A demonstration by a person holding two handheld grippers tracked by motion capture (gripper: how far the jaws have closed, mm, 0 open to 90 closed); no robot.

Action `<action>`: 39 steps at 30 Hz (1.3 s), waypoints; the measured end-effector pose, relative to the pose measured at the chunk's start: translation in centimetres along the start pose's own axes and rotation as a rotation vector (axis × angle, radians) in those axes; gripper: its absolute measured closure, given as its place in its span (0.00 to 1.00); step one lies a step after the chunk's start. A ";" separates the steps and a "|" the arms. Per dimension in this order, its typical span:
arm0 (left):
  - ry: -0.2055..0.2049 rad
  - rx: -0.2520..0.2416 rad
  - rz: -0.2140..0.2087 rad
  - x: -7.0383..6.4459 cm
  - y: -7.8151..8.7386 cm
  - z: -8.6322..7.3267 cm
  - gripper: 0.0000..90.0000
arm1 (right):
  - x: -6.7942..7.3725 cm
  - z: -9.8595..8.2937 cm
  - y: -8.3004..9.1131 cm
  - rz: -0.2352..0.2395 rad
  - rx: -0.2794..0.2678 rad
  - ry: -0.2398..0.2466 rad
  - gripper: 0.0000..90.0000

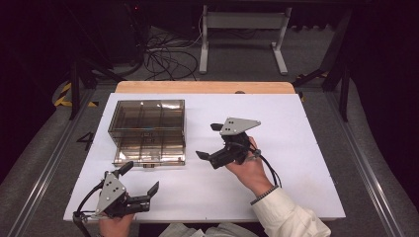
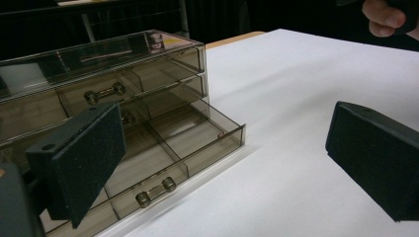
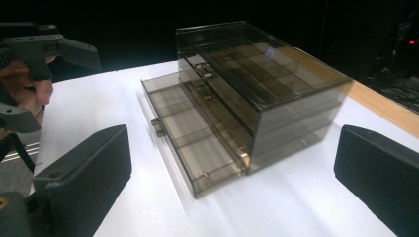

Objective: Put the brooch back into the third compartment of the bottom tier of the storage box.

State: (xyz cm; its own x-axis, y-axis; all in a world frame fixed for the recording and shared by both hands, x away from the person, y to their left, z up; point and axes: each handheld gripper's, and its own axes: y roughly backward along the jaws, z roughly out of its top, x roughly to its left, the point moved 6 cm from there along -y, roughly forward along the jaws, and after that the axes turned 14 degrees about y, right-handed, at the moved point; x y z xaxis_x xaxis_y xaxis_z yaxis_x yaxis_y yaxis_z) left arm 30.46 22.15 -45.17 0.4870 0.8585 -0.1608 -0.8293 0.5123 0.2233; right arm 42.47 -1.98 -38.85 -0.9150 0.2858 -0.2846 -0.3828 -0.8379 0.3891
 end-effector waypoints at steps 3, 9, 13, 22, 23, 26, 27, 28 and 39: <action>0.003 -0.001 0.001 0.0 0.0 0.0 0.03 | -0.3 -0.4 0.9 -0.021 0.001 -0.003 0.02; 0.005 -0.001 0.002 0.0 -0.1 0.0 0.03 | -0.8 -1.4 2.8 -0.058 0.006 -0.023 0.00; 0.004 0.001 0.002 0.1 -0.1 0.0 0.03 | -1.1 -2.1 4.3 -0.089 -0.002 -0.038 0.00; 0.003 0.000 0.005 0.1 -0.1 0.0 0.03 | -1.7 -4.0 7.2 -0.146 0.025 -0.070 0.00; 0.003 0.000 0.005 0.1 -0.1 0.0 0.03 | -1.7 -4.1 7.5 -0.154 0.023 -0.071 0.00; 0.002 0.000 0.006 0.1 -0.1 0.0 0.03 | -1.8 -4.6 8.4 -0.181 0.013 -0.071 0.00; 0.002 0.001 0.006 0.1 -0.1 0.0 0.03 | -1.8 -4.9 8.6 -0.187 0.015 -0.075 0.00; 0.002 0.000 0.006 0.1 -0.1 0.0 0.03 | -1.8 -5.2 8.9 -0.193 0.015 -0.077 0.00; 0.001 0.003 0.009 0.1 -0.1 0.0 0.03 | -1.6 -8.7 11.3 -0.230 0.038 -0.122 0.00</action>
State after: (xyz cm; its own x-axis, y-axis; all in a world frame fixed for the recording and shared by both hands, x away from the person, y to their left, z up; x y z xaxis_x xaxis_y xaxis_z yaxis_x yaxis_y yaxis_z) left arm 30.64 22.17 -45.18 0.4795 0.8628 -0.1599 -0.8326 0.5049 0.2277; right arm 40.71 -16.01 -41.64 -0.8112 0.5227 -0.2623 -0.5848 -0.7269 0.3599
